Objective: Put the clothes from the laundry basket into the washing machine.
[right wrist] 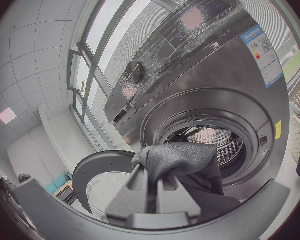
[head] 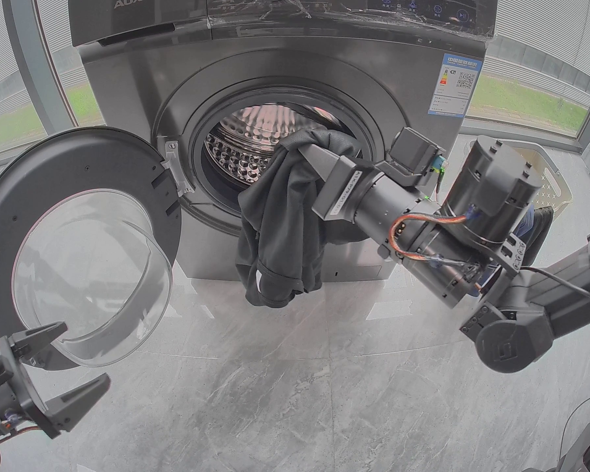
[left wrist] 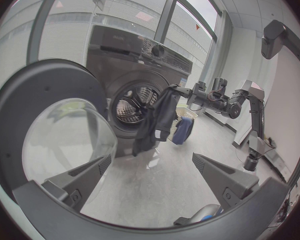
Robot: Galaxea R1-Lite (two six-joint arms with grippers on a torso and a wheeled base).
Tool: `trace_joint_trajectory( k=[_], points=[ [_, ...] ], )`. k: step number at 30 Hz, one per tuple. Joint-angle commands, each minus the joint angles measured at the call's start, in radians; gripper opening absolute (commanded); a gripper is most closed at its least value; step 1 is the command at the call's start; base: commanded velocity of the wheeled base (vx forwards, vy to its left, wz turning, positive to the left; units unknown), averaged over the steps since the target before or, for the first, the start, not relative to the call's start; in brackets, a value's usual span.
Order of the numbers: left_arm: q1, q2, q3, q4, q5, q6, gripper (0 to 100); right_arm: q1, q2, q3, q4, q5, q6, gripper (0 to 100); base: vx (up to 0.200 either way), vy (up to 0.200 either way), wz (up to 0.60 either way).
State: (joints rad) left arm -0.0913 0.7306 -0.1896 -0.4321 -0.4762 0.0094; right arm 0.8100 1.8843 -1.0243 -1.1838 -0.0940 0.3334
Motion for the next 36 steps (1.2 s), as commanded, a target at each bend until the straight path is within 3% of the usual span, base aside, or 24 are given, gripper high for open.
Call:
trace_joint_trajectory(
  k=[1, 7, 13, 15, 21, 31, 36],
  points=[
    [-0.163, 0.372, -0.025, -0.163, -0.039, 0.001, 100, 0.011, 0.09, -0.086, -0.002, 0.004, 0.004, 0, 0.0, 0.0, 0.0],
    [-0.283, 0.579, -0.09, -0.252, -0.038, -0.006, 100, 0.011, 0.101, -0.092, -0.008, -0.003, 0.003, 0, 0.0, 0.0, 0.0],
    [-0.324, 0.782, -0.142, -0.402, -0.024, -0.006, 100, 0.006, 0.099, -0.096, -0.011, -0.007, -0.001, 0, 0.0, 0.0, 0.0],
    [-0.341, 0.86, -0.16, -0.481, -0.009, -0.019, 100, 0.009, 0.101, -0.096, -0.016, -0.009, -0.002, 0, 0.0, 0.0, 0.0],
    [-0.352, 0.997, -0.22, -0.588, 0.001, -0.072, 100, 0.011, 0.101, -0.097, -0.017, -0.01, -0.004, 0, 0.0, 0.0, 0.0],
    [-0.352, 1.116, -0.303, -0.648, 0.004, -0.101, 100, 0.014, 0.101, -0.096, -0.019, -0.012, -0.008, 0, 0.0, 0.0, 0.0],
    [-0.352, 1.19, -0.34, -0.717, 0.041, -0.112, 100, 0.015, 0.099, -0.094, -0.019, -0.012, -0.008, 0, 0.0, 0.0, 0.0]
  ],
)
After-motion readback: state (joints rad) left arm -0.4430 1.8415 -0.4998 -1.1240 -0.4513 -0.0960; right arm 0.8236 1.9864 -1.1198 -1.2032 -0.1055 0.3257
